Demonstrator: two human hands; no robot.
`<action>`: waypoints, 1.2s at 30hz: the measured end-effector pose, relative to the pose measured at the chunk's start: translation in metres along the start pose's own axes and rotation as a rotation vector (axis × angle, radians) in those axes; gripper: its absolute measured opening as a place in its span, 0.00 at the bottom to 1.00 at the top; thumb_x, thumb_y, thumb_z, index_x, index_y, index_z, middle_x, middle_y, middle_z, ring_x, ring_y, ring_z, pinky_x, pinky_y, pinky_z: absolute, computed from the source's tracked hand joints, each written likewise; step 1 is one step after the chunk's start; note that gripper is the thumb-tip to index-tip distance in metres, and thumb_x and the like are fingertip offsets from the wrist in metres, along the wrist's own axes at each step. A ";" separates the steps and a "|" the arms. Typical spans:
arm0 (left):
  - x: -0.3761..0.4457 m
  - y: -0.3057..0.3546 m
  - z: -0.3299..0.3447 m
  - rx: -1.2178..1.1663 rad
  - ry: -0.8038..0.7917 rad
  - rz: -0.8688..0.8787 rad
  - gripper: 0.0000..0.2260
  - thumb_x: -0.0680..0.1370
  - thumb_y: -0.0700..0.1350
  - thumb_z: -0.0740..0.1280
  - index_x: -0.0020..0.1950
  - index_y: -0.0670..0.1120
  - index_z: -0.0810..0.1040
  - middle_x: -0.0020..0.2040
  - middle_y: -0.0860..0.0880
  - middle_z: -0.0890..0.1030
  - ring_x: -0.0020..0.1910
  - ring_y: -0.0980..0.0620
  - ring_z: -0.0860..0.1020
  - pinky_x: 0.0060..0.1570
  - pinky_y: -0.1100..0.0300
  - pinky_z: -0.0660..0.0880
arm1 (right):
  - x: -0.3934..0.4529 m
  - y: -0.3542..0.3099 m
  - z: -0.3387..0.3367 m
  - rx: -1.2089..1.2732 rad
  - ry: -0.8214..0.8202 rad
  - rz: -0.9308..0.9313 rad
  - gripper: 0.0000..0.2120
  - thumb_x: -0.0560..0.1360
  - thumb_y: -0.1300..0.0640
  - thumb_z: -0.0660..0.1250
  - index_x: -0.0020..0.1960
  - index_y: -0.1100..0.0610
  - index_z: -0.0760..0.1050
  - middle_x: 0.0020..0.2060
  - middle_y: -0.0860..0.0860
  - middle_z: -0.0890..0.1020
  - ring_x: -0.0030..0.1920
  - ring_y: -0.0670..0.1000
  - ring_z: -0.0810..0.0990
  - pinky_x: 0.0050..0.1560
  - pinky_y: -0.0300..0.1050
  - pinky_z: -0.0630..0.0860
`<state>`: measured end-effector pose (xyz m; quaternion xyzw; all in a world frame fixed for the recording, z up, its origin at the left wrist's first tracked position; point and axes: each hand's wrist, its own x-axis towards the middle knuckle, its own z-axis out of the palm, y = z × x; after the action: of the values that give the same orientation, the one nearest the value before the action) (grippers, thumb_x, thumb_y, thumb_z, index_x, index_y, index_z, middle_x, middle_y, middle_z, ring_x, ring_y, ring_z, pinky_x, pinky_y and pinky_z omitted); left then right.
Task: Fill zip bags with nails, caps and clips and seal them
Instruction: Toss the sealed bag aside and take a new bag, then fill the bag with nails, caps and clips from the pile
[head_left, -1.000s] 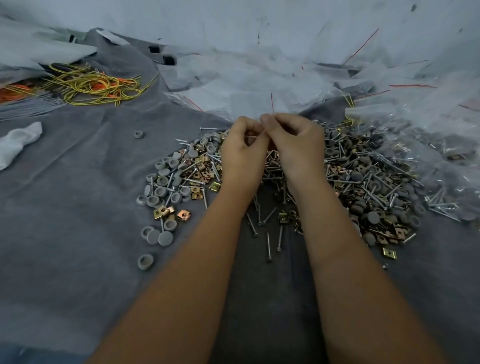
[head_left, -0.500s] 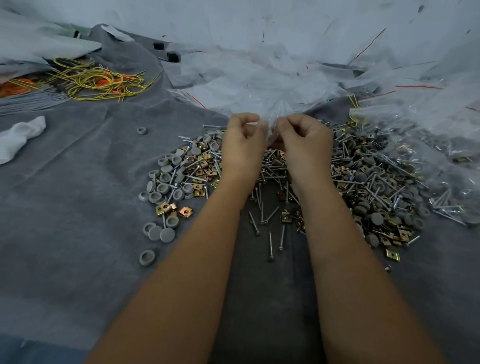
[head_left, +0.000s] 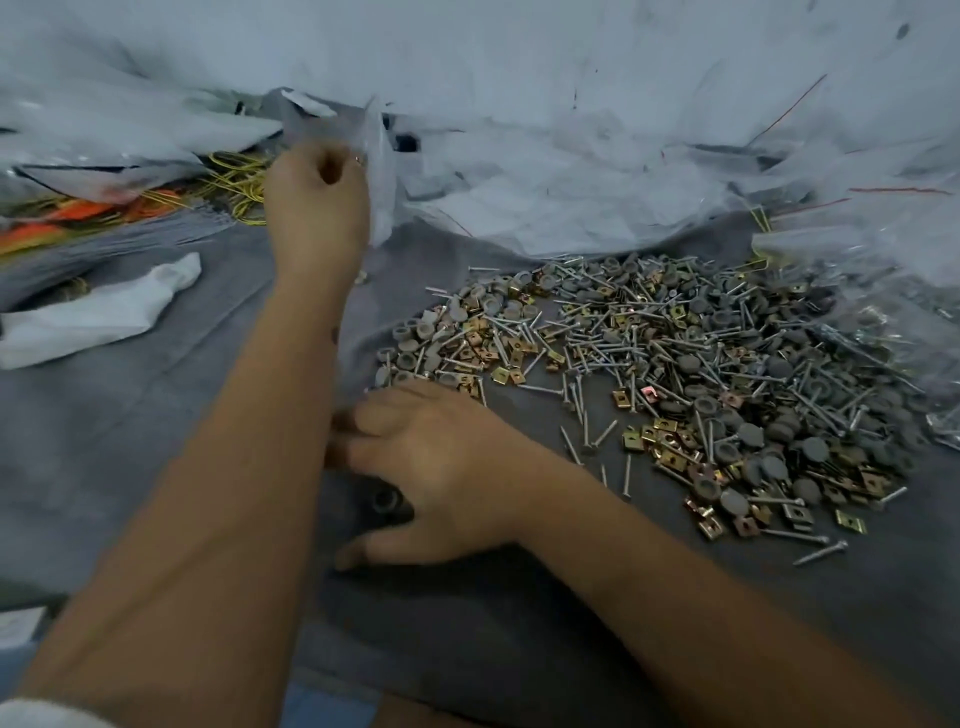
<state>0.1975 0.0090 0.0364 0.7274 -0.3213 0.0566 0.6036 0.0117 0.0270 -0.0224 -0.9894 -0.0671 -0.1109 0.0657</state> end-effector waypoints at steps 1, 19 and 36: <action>-0.001 -0.008 -0.001 0.016 -0.034 -0.008 0.09 0.78 0.42 0.62 0.42 0.39 0.77 0.33 0.47 0.71 0.35 0.52 0.67 0.37 0.59 0.63 | 0.003 -0.003 0.005 -0.019 -0.029 -0.023 0.25 0.73 0.40 0.69 0.65 0.53 0.76 0.60 0.51 0.79 0.61 0.53 0.74 0.65 0.48 0.65; -0.047 -0.013 0.059 -0.106 0.004 -0.111 0.06 0.78 0.43 0.64 0.49 0.47 0.81 0.36 0.55 0.77 0.35 0.58 0.73 0.35 0.65 0.69 | -0.034 0.113 -0.035 -0.448 0.180 0.870 0.14 0.79 0.50 0.62 0.63 0.48 0.77 0.62 0.53 0.76 0.66 0.57 0.69 0.68 0.56 0.61; -0.079 -0.007 0.089 0.189 -0.129 0.186 0.09 0.78 0.43 0.64 0.55 0.45 0.82 0.48 0.46 0.81 0.45 0.50 0.77 0.42 0.65 0.65 | -0.058 0.106 -0.030 -0.072 0.219 0.675 0.07 0.70 0.53 0.71 0.47 0.50 0.83 0.43 0.48 0.77 0.53 0.54 0.73 0.52 0.46 0.68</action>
<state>0.1118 -0.0401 -0.0301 0.7503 -0.4187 0.0953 0.5027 -0.0347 -0.0882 -0.0191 -0.9397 0.2749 -0.1908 0.0708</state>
